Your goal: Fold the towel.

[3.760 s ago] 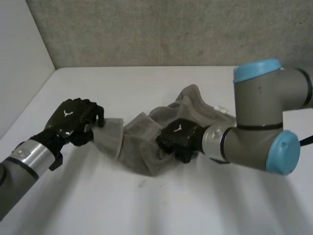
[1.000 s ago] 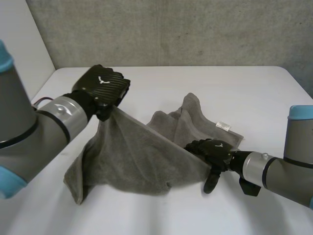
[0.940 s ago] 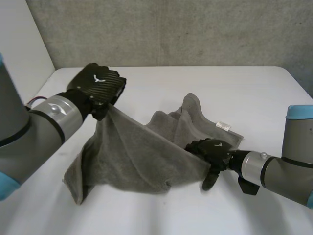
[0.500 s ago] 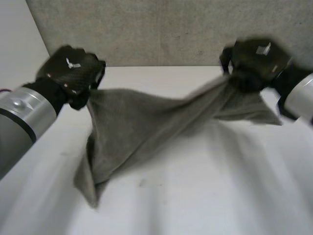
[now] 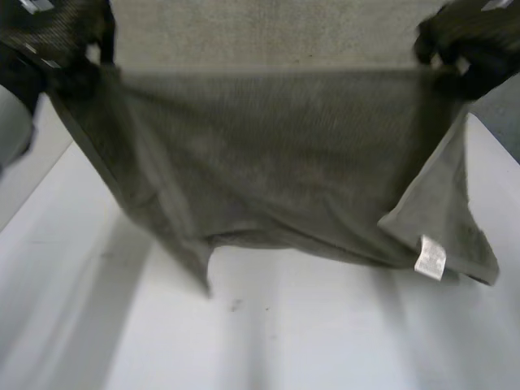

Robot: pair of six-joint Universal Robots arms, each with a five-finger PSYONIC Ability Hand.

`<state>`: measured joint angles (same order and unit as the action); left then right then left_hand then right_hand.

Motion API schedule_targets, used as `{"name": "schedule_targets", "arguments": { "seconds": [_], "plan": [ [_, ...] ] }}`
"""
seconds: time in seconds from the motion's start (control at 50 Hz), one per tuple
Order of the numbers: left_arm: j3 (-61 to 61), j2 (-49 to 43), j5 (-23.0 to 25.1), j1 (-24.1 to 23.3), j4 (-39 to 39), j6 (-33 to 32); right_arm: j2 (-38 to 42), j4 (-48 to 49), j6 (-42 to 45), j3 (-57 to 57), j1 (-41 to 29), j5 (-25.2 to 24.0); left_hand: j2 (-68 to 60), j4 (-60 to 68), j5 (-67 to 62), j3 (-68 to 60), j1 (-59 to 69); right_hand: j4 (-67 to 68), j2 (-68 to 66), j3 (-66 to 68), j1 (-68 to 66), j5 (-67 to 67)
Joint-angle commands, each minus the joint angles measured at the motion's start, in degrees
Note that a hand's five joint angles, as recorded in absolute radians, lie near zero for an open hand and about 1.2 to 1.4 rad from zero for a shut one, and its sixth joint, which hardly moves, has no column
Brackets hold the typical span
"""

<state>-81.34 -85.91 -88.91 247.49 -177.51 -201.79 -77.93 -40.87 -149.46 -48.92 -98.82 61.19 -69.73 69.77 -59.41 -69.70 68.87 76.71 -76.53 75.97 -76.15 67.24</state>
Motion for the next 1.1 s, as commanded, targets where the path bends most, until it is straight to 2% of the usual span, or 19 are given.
{"name": "schedule_targets", "arguments": {
  "seconds": [0.02,0.1,0.16,0.22,0.26,0.38,0.42,0.5,0.54,0.58,0.6,0.64,0.66,0.68,0.7,0.8,0.9,1.02,1.1],
  "plan": [
    [2.7,-14.7,0.4,-1.0,-0.3,-0.2,10.8,0.2,1.3,0.4,-5.1,2.4,-10.3,10.2,-10.6,-10.3,11.1,3.3,-3.5,4.0,-3.9,2.8],
    [10.1,-24.5,0.4,-1.8,-0.4,-0.2,18.0,1.7,1.9,4.4,-5.2,5.7,-10.3,10.2,-10.6,-10.3,11.1,3.3,-3.5,4.0,-3.9,2.8],
    [13.7,-27.5,0.3,-2.1,-0.4,-0.3,20.5,2.5,1.9,6.6,-5.2,6.0,-10.3,10.2,-10.6,-10.3,11.1,3.3,-3.5,4.0,-3.9,2.8],
    [22.5,-32.9,0.1,-2.3,-0.5,-0.4,24.8,4.7,2.0,12.7,-5.2,6.6,-10.3,10.2,-10.6,-10.3,11.1,3.3,-3.5,4.0,-3.9,2.8],
    [33.4,-37.1,-0.4,-2.3,-0.7,-0.1,28.3,8.4,1.6,21.8,-5.2,6.7,-10.3,10.2,-10.6,-10.3,11.1,3.3,-3.5,4.0,-3.9,2.8],
    [49.7,-39.4,-2.5,-2.3,-1.5,1.3,29.2,16.7,-0.4,34.7,-5.1,7.4,-10.3,10.2,-10.6,-10.3,11.1,3.3,-3.5,4.0,-3.9,2.8],
    [56.7,-38.8,-5.9,-2.3,-3.0,4.2,27.7,21.6,-4.4,39.6,-4.6,7.0,-10.3,10.2,-10.6,-10.3,11.1,3.3,-3.5,4.0,-3.9,2.8],
    [58.7,-36.2,-8.0,-2.3,-3.3,7.5,24.7,24.3,-9.2,39.9,-4.4,5.9,-10.3,10.2,-10.6,-10.3,11.1,3.3,-3.5,4.0,-3.9,2.8],
    [57.3,-34.4,-8.4,-2.3,-2.8,9.1,23.9,24.3,-10.5,39.1,-4.3,4.9,-10.3,10.2,-10.6,-10.3,11.1,3.3,-3.5,4.0,-3.9,2.8],
    [49.8,-30.8,-7.9,-2.3,-1.1,11.8,23.1,21.6,-10.1,34.5,-4.1,0.0,-10.3,10.2,-10.6,-10.3,11.1,3.3,-3.5,4.0,-3.9,2.8],
    [49.8,-30.8,-7.9,-2.3,-1.1,11.9,23.1,21.6,-10.1,34.5,-4.1,0.0,-10.3,10.2,-10.6,-10.3,11.1,3.3,-3.5,4.0,-3.9,2.8],
    [38.2,-26.7,-6.9,-1.7,-1.0,13.2,22.4,16.6,-6.2,27.6,-3.0,-5.4,-10.3,10.2,-10.6,-10.3,11.1,3.3,-3.5,4.0,-3.9,2.8],
    [38.2,-26.7,-6.9,-1.7,-1.0,13.2,22.4,16.6,-6.2,27.6,-3.0,-5.5,-10.3,10.2,-10.6,-10.3,11.1,3.3,-3.5,4.0,-3.9,2.8],
    [32.1,-24.6,-6.0,-1.6,-1.6,13.2,22.0,14.0,-3.1,23.8,-3.0,-7.3,-10.3,10.2,-10.6,-10.3,11.1,3.3,-3.5,4.0,-3.9,2.8],
    [32.0,-24.6,-6.0,-1.6,-1.6,13.2,22.0,14.0,-3.0,23.8,-3.0,-7.3,-10.3,10.2,-10.6,-10.3,11.1,3.3,-3.5,4.0,-3.9,2.8],
    [9.8,-20.0,-2.4,-0.3,-9.1,12.7,22.8,5.2,10.6,7.5,-2.7,-7.8,-10.3,10.2,-10.6,-10.3,11.1,3.3,-3.5,4.0,-3.9,2.8],
    [-2.3,-18.4,-2.0,0.6,-14.8,12.0,25.5,4.7,16.5,-1.8,-2.8,-8.2,-10.3,10.2,-10.6,-10.3,11.1,3.3,-3.5,4.0,-3.9,2.8],
    [-8.3,-18.5,-1.9,1.6,-19.5,11.8,29.0,7.5,16.0,-5.8,-3.8,-8.2,-10.3,10.2,-10.6,-10.3,11.1,3.3,-3.5,4.0,-3.9,2.8],
    [-9.5,-19.0,-1.9,2.0,-20.8,11.9,30.4,13.0,10.5,-7.8,-5.0,-7.9,-10.3,10.2,-10.6,-10.3,11.1,3.3,-3.5,4.0,-3.9,2.8]
  ]
}}
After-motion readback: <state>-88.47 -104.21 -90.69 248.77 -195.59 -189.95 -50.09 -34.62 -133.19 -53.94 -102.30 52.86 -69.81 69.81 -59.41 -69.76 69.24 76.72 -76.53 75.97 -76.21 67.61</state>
